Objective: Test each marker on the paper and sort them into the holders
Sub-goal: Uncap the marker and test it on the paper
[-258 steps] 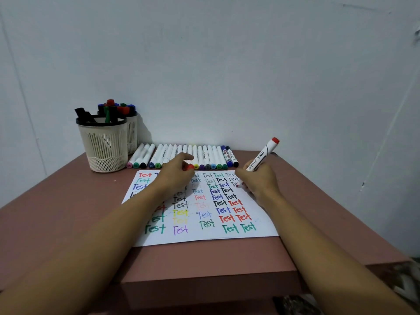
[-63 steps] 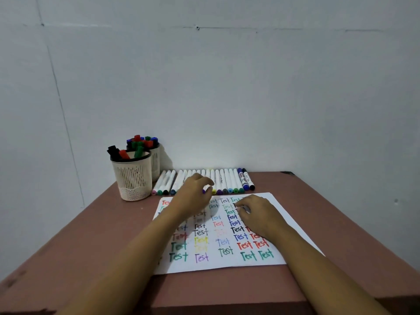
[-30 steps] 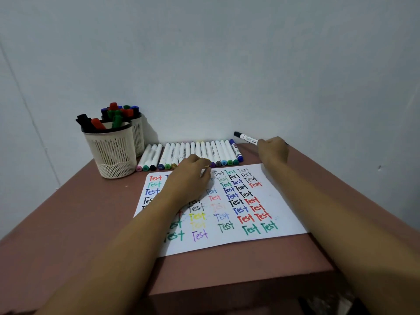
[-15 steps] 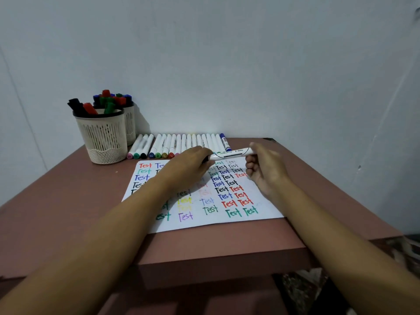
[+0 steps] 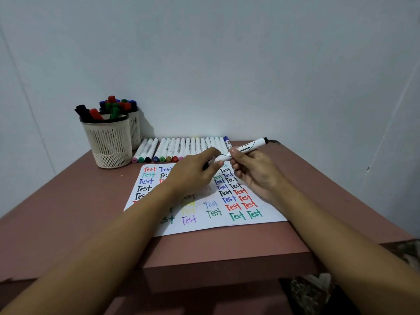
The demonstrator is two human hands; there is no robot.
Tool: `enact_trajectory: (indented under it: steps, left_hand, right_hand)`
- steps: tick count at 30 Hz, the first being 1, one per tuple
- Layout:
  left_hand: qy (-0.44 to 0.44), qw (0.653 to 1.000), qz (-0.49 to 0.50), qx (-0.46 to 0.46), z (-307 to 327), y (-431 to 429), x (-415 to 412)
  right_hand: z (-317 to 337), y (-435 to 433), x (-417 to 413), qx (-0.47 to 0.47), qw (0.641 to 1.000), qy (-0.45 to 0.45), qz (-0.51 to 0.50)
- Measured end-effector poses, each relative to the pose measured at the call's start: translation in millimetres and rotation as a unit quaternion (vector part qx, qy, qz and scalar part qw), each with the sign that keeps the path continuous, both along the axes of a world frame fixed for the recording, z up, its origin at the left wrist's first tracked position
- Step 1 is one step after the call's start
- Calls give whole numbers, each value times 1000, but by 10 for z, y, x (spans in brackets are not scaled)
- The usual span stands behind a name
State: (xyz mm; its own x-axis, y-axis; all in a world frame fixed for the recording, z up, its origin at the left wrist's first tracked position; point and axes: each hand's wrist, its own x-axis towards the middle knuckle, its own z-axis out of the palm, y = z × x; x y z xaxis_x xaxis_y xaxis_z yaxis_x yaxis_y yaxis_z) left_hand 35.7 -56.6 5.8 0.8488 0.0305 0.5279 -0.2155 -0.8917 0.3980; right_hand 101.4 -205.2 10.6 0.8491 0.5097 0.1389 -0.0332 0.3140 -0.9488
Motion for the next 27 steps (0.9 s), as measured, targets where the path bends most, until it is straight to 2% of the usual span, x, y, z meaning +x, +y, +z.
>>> enact_trajectory:
  steps: [4,9,11,13,15,19,22,27]
  left_hand:
    - [-7,999,8,-39,24,14,-5]
    - [35,992,20,-121,46,25,3]
    - [30,985,40,-167,58,49,8]
    - [30,975,54,-214,59,90,42]
    - [41,968,62,-239,36,131,69]
    - [62,967,70,-239,-21,208,99]
    - [62,965,76,-242,-35,240,119]
    - [66,966,77,-238,-44,244,124]
  right_hand:
    - [24,-7,-31,11,1000,-9,-20]
    - [75,-75,25,109,986,83,-92]
    - [86,-129,65,110,984,88,-111]
    - [77,-156,91,69,986,62,-137]
    - [32,-156,117,-14,983,3,-182]
    - [-59,-144,157,-154,950,-73,-262]
    - [-67,-132,133,-205,936,-92,-270]
    - [-88,-127,124,-223,935,-109,-253]
